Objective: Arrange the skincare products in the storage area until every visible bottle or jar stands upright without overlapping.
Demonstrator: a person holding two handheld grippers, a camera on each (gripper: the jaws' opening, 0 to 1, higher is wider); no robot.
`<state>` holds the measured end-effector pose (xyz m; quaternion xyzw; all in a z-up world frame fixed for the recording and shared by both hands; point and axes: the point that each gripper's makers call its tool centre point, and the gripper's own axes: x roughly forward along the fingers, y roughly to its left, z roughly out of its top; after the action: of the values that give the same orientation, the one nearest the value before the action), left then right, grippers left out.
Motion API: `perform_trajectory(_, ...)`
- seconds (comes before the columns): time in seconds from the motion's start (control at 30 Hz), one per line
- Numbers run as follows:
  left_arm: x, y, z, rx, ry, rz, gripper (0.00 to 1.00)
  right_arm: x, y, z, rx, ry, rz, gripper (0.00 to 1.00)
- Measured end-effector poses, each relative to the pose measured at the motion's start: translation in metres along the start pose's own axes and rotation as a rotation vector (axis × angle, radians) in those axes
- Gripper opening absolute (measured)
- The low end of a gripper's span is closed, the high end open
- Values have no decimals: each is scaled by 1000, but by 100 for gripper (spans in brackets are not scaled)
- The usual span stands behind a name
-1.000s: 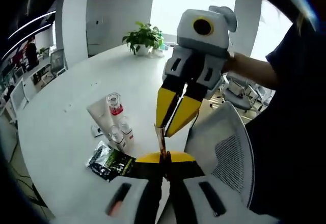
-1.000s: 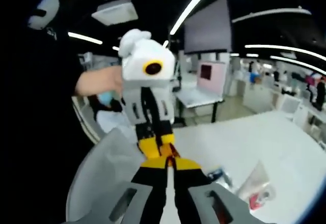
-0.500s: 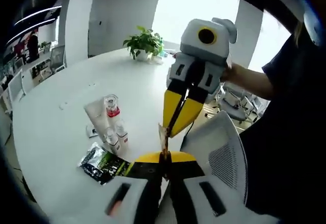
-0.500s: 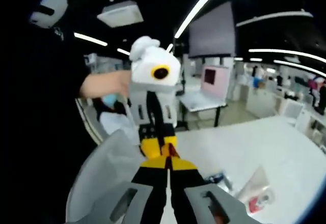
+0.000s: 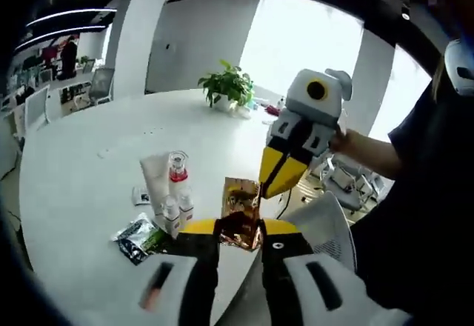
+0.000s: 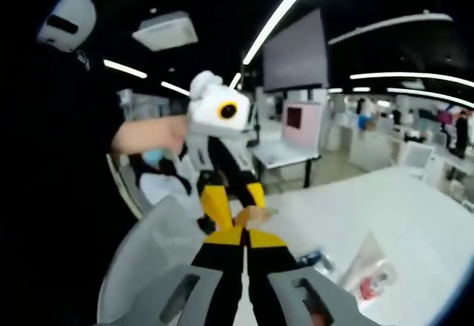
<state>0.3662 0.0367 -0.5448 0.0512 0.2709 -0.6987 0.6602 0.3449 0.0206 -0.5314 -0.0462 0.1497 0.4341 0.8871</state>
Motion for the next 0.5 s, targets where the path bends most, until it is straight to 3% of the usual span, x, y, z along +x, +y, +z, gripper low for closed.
perform_trajectory(0.1, -6, 7, 0, -19, -23, 22, 19, -5, -5, 2, 12, -16, -25, 0)
perform_trajectory(0.27, -10, 10, -4, -80, -62, 20, 20, -16, -12, 17, 63, -107, -53, 0)
perform_trajectory(0.4, -9, 4, 4, -153, -148, -23, 23, -22, -17, 23, 116, -165, -76, 0)
perform_trajectory(0.5, -9, -3, 23, -217, -274, -66, 23, -24, -21, 30, 196, -246, -98, 0)
